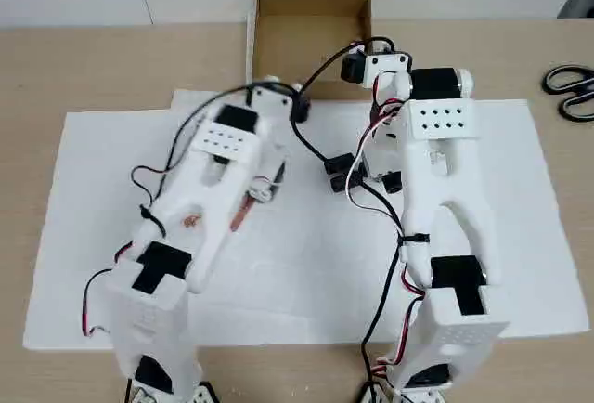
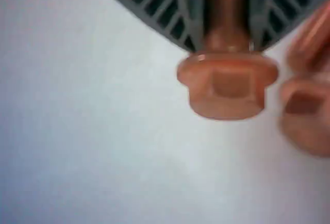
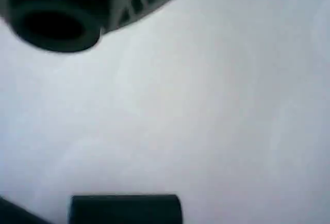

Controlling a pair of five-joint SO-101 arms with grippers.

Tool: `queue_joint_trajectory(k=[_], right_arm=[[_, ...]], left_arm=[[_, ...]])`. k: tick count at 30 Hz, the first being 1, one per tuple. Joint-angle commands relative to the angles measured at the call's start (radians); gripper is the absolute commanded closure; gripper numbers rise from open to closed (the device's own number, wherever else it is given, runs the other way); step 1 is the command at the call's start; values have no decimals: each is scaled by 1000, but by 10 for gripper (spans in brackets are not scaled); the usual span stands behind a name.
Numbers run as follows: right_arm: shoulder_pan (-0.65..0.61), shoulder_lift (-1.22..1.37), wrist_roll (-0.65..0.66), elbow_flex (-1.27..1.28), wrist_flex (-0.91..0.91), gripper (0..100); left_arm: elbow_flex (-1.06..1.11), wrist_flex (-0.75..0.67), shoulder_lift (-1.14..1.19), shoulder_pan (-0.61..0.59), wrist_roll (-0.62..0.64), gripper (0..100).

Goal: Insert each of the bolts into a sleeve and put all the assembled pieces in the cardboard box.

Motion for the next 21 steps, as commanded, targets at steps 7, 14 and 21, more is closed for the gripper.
queue_joint_trajectory(k=[7, 14, 21], right_arm=[[-5, -61, 0, -3, 4, 995], [-44, -61, 0, -3, 4, 995], [-50, -61, 0, -3, 5, 995]], left_arm=[[87, -89, -9, 34, 2, 992], [124, -123, -9, 34, 0, 992], [124, -120, -9, 34, 5, 987]])
